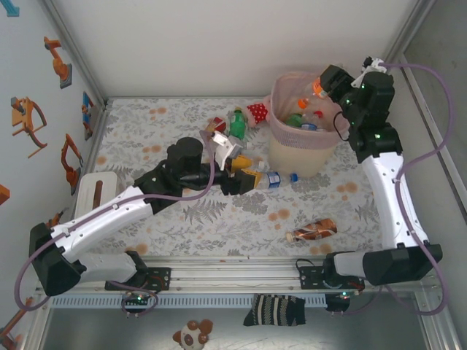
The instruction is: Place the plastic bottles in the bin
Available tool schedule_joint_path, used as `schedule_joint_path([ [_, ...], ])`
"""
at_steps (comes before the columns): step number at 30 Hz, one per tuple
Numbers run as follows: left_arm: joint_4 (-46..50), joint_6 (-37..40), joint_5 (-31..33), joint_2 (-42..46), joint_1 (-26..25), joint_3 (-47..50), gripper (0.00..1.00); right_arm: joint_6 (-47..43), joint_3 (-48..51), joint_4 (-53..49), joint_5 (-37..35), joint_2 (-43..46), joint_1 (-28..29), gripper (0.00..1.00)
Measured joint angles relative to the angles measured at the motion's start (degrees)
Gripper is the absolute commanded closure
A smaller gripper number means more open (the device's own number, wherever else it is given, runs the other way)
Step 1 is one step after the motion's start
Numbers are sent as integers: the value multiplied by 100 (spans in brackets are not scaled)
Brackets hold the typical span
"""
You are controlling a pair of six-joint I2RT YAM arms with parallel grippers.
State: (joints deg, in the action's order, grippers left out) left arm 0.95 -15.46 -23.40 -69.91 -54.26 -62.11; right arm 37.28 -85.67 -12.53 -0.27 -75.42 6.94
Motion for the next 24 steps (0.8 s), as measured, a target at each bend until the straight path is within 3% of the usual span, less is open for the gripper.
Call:
schedule_joint_path([
  [9,129,22,177,195,37,133,35,-431,470,1305,-695,-1071,481,51],
  [15,225,24,284,398,66,273,35,-1390,483,2028,-671,-1705,907,51],
  [24,350,55,400,496,142,376,35,-2179,466,2214,-595,-2341,892,51],
])
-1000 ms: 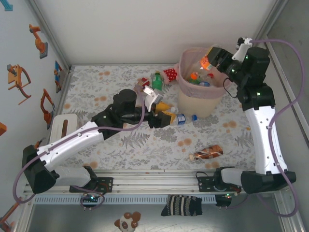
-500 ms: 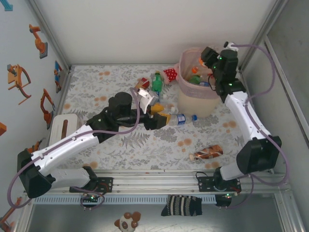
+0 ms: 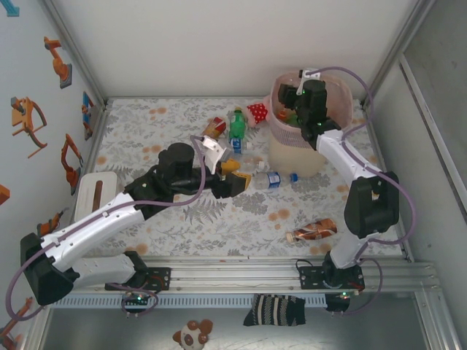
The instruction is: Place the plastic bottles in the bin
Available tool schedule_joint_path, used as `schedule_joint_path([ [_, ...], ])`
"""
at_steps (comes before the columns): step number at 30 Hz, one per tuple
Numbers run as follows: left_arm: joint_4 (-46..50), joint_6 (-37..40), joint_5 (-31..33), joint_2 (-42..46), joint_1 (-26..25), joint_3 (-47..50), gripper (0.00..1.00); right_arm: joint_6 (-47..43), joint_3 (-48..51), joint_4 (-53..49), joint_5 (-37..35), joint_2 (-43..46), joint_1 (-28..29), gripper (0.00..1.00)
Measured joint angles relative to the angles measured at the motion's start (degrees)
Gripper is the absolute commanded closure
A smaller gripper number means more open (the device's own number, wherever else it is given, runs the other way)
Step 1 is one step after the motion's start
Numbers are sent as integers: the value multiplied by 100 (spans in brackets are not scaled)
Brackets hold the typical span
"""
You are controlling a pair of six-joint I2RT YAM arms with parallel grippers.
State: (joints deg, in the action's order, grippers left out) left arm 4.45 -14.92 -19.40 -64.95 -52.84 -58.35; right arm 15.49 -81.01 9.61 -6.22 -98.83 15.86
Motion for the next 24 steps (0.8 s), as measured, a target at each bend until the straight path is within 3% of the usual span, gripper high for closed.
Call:
schedule_joint_path([
  [5,13,9,13,7,39,9,35,-153,-15,9,42,-39,0,45],
  [10,13,9,13,9,50,9,35,-173,-44,-101,76,-28,0,27],
  [14,13,9,11,9,72,9,35,-229,-201,-557,129,-28,0,19],
  [21,9,9,9,11,85,9,35,-313,-787,-1241,216,87,-2,19],
  [24,7,9,7,11,87,9,34,-356,-1003,-1447,258,256,-15,28],
])
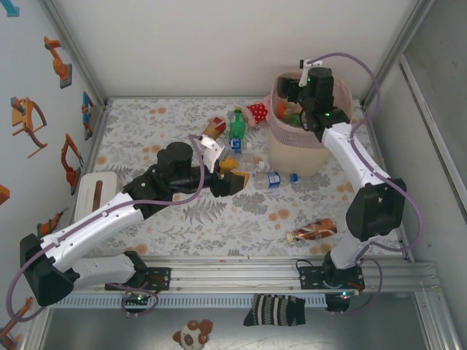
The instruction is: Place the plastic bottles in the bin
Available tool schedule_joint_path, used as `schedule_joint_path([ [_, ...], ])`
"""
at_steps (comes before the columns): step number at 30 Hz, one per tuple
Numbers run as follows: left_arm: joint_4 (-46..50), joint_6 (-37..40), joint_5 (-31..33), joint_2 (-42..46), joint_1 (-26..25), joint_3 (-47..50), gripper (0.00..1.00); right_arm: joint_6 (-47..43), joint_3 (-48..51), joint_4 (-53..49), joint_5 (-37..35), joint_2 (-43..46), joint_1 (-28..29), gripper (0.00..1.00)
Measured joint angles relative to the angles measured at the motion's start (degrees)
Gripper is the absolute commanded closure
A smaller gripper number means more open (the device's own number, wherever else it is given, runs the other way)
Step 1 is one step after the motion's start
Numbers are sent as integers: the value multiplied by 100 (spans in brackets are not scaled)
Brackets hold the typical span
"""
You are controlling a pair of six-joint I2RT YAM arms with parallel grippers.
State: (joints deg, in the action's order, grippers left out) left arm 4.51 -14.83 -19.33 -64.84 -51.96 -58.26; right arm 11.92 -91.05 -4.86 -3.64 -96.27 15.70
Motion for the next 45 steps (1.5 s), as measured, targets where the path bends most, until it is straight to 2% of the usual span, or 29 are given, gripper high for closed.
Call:
schedule_joint_path([
  [3,-4,0,-4,0,0,0,34,-22,-258,-238,81,90,-55,43],
  [8,-20,0,-22,-7,7,0,35,-68,-636,-850,199,74,-168,60],
  [17,-20,0,-87,-109,28,0,35,-37,-1060,-1779,669,-577,-306,74],
  [24,-15,0,-83,-116,33,0,35,28,-1311,-2243,981,-1510,-382,76],
  [29,11,2,-72,-116,50,0,35,31,-1370,-2426,1115,-1657,-396,74],
  [35,142,79,50,-116,68,0,34,105,-1388,-2717,1117,-1392,-402,67],
  [45,767,490,295,-448,87,-33,35,157,-1429,-2966,1110,28,-407,63],
])
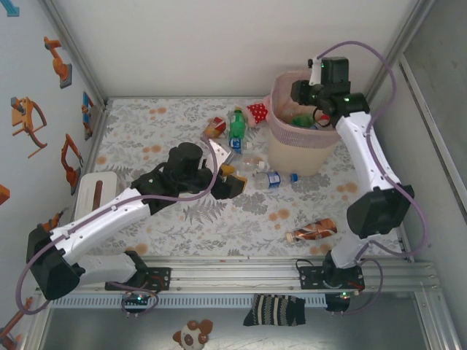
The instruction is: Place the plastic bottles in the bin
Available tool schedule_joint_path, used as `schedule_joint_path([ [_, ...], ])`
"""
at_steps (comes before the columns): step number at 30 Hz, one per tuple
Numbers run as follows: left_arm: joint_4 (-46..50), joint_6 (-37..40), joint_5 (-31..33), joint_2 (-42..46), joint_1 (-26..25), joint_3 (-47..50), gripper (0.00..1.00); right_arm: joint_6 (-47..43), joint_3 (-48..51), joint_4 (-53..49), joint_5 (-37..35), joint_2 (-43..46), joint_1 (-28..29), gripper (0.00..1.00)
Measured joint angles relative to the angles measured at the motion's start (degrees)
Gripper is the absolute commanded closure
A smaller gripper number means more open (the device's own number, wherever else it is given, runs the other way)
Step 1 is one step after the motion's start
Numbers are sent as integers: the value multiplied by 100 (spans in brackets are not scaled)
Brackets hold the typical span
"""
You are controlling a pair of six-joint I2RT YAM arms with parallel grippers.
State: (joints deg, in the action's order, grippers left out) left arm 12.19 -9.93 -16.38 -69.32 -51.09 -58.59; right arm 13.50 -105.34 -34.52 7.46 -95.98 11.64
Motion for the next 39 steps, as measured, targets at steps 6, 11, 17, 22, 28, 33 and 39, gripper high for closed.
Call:
schedule_joint_path([
  [6,389,376,-17,-627,13,-332,35,26,522,-96,-22,975,-118,62],
  [11,638,955,-50,-1381,13,-756,31,63,1193,-289,-68,1725,-420,62],
  [17,929,1762,136,-2551,13,-1515,23,39,1714,-586,-151,2498,-691,61],
  [22,1207,2271,345,-3528,13,-2302,19,-31,2000,-693,-260,3001,-813,59],
  [28,1569,2734,442,-4597,37,-3320,18,-72,2186,-752,-343,3163,-861,59],
  [33,1650,2881,411,-5012,129,-3539,17,-107,2194,-815,-369,3165,-863,58],
  [39,1650,2879,302,-5289,214,-3626,15,-116,2194,-815,-363,3163,-863,58],
])
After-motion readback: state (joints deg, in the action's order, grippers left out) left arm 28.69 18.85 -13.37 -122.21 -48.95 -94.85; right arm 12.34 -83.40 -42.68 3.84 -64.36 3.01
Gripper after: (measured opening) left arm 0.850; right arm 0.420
